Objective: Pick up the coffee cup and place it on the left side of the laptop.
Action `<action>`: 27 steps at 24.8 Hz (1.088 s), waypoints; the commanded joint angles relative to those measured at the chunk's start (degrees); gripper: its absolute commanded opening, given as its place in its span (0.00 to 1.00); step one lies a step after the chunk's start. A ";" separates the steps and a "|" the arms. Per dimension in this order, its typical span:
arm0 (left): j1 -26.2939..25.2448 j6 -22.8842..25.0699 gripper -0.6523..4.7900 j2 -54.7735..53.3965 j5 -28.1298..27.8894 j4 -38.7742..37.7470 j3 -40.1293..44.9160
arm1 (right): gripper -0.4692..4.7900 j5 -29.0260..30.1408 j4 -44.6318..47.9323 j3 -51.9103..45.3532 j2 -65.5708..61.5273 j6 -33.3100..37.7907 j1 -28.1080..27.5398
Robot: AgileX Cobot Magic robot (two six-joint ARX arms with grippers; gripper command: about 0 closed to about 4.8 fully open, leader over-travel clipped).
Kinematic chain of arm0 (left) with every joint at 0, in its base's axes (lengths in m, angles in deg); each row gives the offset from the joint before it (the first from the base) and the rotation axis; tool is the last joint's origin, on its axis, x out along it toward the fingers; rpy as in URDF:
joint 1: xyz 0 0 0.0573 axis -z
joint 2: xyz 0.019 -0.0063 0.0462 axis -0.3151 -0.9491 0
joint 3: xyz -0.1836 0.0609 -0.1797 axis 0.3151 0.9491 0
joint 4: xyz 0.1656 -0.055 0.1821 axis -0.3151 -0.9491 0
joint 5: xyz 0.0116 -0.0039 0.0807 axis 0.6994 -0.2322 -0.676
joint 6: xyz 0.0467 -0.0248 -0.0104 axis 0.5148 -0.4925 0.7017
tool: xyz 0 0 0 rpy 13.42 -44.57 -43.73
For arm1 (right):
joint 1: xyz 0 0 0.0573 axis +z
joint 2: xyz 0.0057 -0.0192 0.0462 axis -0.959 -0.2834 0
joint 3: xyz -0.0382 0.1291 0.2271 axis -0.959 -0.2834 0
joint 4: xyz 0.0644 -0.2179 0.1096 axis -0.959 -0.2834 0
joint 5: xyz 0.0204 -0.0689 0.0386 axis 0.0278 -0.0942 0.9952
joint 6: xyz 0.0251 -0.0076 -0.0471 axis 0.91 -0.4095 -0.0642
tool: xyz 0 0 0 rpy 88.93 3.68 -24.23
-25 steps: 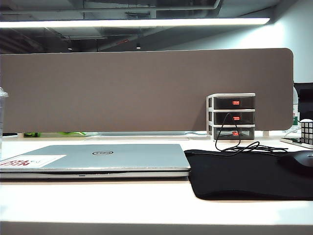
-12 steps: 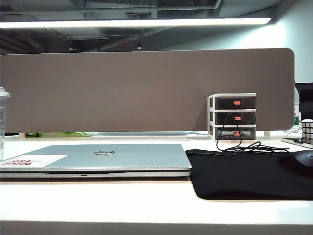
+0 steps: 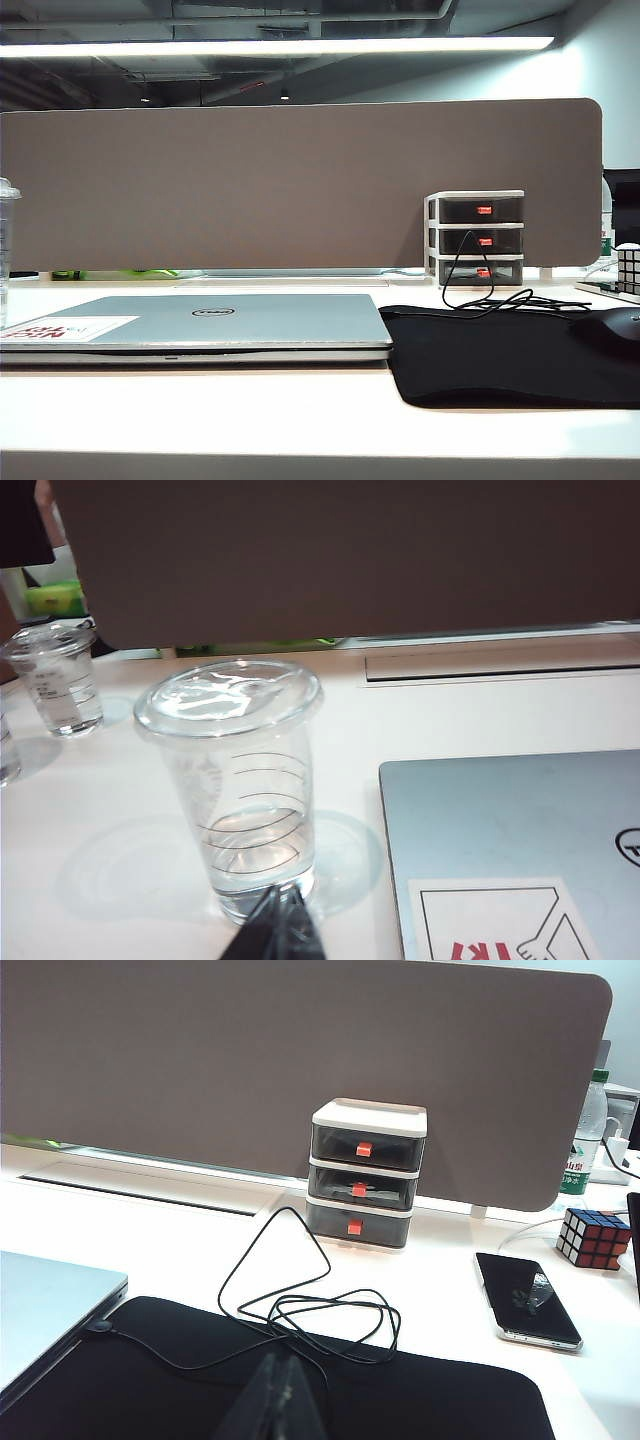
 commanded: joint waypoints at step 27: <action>-0.63 -1.79 0.11 -0.02 0.46 1.70 -0.09 | 0.08 0.02 0.59 -0.35 0.02 0.17 -0.02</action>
